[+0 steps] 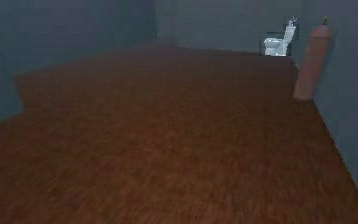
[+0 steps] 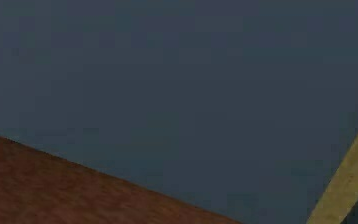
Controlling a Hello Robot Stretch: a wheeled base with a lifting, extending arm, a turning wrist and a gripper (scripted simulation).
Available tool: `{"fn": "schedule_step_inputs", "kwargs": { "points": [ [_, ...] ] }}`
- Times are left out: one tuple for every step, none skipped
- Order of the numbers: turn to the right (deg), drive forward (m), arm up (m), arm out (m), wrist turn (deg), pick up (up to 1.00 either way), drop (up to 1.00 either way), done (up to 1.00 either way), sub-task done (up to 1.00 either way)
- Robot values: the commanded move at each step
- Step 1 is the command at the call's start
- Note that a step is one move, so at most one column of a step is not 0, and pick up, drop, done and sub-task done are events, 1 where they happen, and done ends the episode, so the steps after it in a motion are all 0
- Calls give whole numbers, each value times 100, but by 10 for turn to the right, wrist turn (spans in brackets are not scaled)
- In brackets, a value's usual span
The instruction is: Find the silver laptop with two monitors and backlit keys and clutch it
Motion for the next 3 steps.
{"fn": "schedule_step_inputs", "kwargs": {
  "points": [
    [0,100,0,0,0,0,0,0,0],
    [-30,0,0,0,0,0,0,0,0],
    [0,100,0,0,0,0,0,0,0]
  ]
}}
